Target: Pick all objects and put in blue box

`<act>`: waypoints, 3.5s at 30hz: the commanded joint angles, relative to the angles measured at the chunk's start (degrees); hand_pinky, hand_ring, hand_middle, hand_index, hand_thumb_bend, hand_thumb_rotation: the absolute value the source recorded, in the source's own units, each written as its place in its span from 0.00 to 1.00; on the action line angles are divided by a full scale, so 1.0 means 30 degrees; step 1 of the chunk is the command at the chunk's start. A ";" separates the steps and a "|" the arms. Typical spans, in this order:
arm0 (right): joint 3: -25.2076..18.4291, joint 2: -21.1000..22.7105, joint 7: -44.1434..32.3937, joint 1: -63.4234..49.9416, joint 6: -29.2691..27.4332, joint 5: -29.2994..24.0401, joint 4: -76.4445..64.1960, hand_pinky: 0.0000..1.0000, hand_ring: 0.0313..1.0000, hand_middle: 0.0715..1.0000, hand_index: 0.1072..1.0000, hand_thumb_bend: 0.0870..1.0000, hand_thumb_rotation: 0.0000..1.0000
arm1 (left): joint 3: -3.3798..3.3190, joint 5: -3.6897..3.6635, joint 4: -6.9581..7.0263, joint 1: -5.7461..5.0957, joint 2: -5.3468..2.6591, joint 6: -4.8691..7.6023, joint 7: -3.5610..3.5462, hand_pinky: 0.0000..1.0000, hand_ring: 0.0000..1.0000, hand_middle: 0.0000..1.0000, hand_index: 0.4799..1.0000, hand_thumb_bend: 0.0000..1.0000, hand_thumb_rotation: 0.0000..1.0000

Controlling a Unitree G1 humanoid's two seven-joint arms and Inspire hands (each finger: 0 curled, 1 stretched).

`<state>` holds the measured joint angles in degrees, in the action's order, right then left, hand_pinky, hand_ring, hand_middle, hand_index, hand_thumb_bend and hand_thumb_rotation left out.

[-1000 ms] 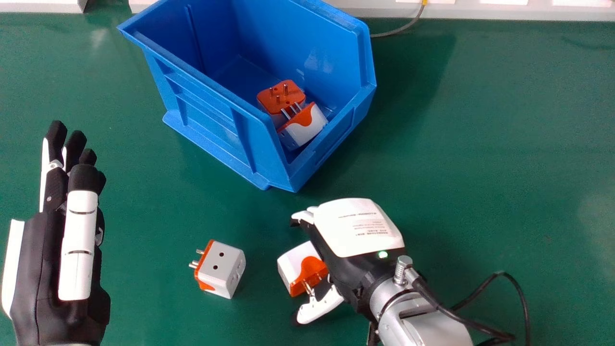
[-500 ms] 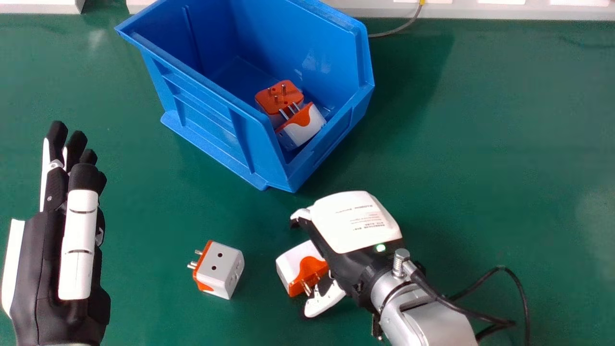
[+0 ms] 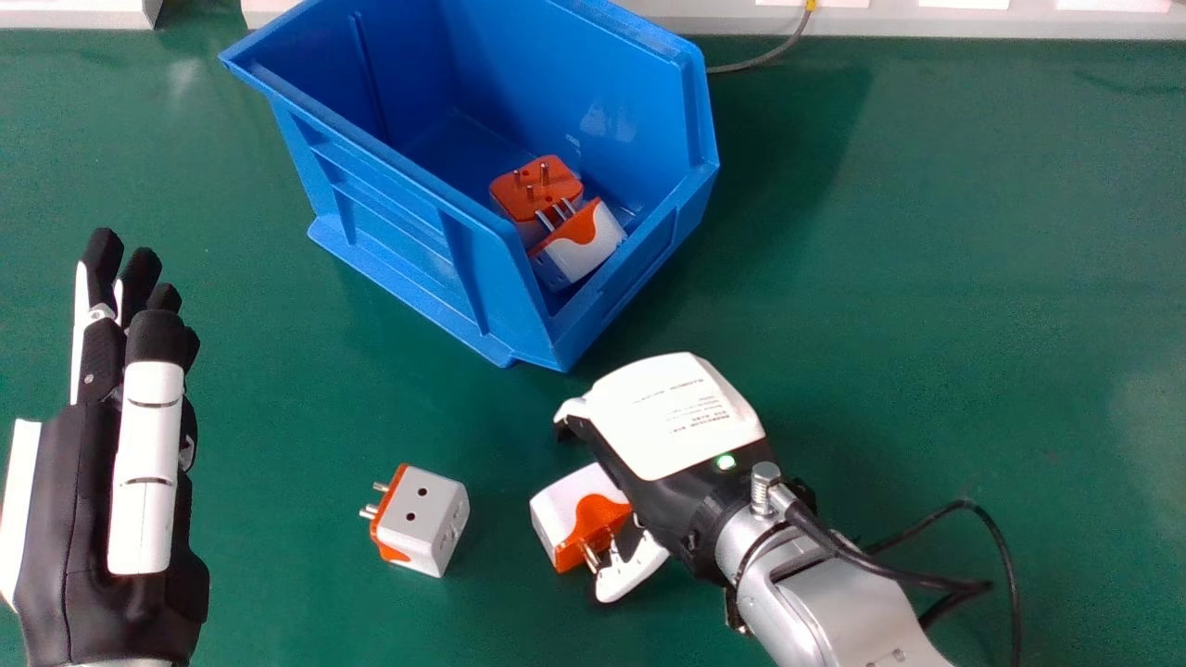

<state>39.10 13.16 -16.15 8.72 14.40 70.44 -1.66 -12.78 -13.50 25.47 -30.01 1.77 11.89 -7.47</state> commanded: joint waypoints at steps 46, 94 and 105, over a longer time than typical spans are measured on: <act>-0.0296 0.1440 0.0300 -0.0559 -0.2714 -0.1707 -0.0657 0.62 0.71 0.74 0.69 0.52 0.20 | -0.0338 0.0296 0.0769 0.0636 0.0469 -0.0127 0.0393 1.00 1.00 1.00 1.00 0.79 1.00; -0.1770 0.1872 0.0642 -0.0071 -0.3837 -0.4495 -0.1375 0.36 0.41 0.48 0.40 0.47 0.00 | -0.0357 0.0247 0.0696 0.0794 0.0501 -0.0375 0.0102 1.00 1.00 1.00 1.00 0.78 1.00; -0.2430 0.2379 0.0403 -0.0597 -0.3769 -0.4700 -0.3256 0.33 0.39 0.46 0.41 0.47 0.00 | -0.0302 0.0167 0.0666 0.0859 0.0411 -0.0435 0.0109 1.00 1.00 1.00 1.00 0.77 1.00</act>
<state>33.01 20.45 -15.14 7.28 3.19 56.71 -8.95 -13.68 -12.93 26.31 -27.35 3.00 10.36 -7.30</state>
